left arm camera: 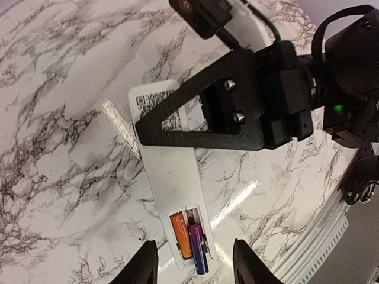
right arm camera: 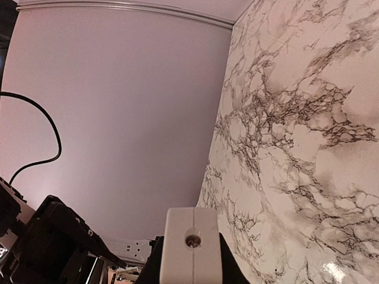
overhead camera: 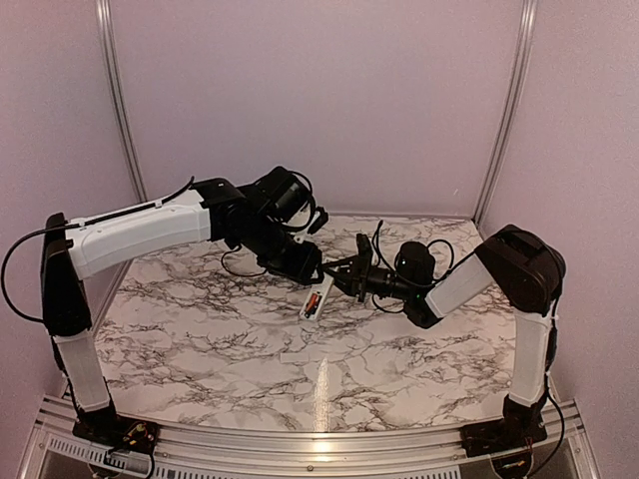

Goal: Load the batteries into the remote control
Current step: Load the battery into the battery compartment.

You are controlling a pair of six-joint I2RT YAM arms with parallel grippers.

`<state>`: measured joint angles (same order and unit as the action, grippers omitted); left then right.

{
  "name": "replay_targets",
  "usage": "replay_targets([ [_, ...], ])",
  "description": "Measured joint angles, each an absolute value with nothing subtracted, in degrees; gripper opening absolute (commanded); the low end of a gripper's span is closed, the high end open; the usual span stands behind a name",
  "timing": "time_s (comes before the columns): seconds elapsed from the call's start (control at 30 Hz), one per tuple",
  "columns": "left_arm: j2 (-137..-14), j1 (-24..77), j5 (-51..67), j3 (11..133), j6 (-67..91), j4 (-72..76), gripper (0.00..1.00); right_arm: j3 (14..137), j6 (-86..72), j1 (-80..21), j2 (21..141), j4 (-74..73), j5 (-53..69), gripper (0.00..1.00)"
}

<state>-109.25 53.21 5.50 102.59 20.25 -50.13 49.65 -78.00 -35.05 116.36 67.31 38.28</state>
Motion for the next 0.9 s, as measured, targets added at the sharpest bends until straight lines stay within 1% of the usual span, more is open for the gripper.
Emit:
replay_targets([
  [0.07,-103.7,52.9,4.2,97.3,17.1,-45.3,0.57,49.6,-78.0,-35.0,116.3,67.3,38.6,0.00],
  [0.13,-94.6,52.7,3.5,87.6,12.2,-37.7,0.56,49.2,-78.0,-35.0,116.1,67.3,38.8,0.00],
  [0.2,-87.7,52.7,4.2,81.4,6.5,-34.2,0.54,48.9,-78.0,-35.0,116.0,67.3,39.2,0.00],
  [0.23,-84.8,52.7,5.0,79.0,3.3,-33.0,0.53,48.7,-78.0,-35.0,115.8,67.2,39.4,0.00],
  [0.3,-81.4,52.7,6.1,76.5,-2.2,-31.0,0.49,48.4,-78.0,-35.0,115.3,67.2,39.6,0.00],
  [0.5,-83.0,54.0,9.4,72.2,-14.6,-28.7,0.33,48.4,-78.0,-35.1,113.7,67.1,40.0,0.00],
  [0.6,-84.7,55.3,10.0,70.6,-18.9,-29.0,0.27,48.4,-77.9,-35.2,113.2,67.0,40.0,0.00],
  [0.77,-86.4,57.2,9.2,70.6,-24.8,-28.6,0.20,48.4,-77.8,-35.3,112.7,66.8,40.1,0.00],
  [0.9,-88.5,58.4,7.2,70.6,-27.7,-28.4,0.17,48.4,-77.8,-35.4,112.6,66.8,40.2,0.00],
])
